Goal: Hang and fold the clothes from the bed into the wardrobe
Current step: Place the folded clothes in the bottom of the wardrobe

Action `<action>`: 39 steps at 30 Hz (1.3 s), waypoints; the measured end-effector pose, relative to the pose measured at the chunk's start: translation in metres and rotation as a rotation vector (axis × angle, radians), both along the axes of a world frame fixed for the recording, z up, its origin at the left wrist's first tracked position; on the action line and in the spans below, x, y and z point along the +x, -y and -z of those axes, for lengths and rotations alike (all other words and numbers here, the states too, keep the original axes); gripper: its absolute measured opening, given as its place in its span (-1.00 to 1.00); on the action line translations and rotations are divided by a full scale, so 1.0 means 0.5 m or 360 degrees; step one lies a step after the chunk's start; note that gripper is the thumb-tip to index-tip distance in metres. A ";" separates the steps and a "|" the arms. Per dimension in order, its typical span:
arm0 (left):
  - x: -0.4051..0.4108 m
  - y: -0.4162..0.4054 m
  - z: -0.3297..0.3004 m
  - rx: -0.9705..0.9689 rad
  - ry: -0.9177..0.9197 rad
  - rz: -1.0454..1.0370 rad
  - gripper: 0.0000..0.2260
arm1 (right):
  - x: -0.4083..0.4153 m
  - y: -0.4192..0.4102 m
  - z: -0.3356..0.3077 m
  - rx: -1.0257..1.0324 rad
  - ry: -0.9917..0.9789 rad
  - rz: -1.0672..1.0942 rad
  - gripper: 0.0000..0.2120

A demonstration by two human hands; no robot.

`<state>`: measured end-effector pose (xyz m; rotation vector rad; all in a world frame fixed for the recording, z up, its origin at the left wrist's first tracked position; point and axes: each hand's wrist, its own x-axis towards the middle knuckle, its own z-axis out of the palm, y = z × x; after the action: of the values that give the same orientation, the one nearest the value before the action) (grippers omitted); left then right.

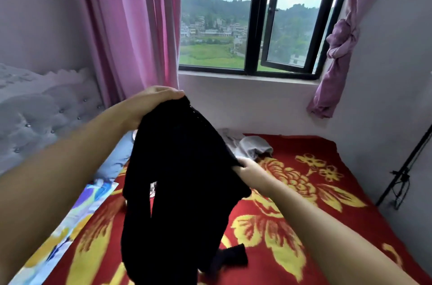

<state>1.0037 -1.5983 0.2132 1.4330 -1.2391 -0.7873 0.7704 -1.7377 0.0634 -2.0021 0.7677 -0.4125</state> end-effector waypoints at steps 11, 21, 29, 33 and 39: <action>-0.133 0.045 0.179 0.0144 0.0886 0.0287 -0.52 | 0.049 -0.036 -0.198 -0.0892 -0.0065 -0.0157 -0.91; -0.156 0.105 0.159 0.0054 0.1099 0.0000 -0.85 | -0.070 0.038 -0.240 -0.0766 -0.0598 -0.0301 -0.81; -0.167 0.120 0.113 -0.0219 0.1015 -0.0055 -0.90 | -0.160 0.123 -0.244 -0.0646 -0.0907 -0.0227 -0.93; -0.146 0.114 0.109 -0.0222 0.0651 -0.0053 -0.92 | -0.176 0.145 -0.198 -0.0271 -0.0370 -0.0102 -0.90; -0.083 0.098 0.105 -0.0162 0.0605 -0.0115 -0.76 | -0.161 0.154 -0.182 0.0028 0.0316 0.0097 -0.78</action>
<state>0.9624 -1.6472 0.1608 1.5800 -1.4797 -0.4054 0.6897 -1.8149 0.1545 -1.8913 0.7063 -0.6278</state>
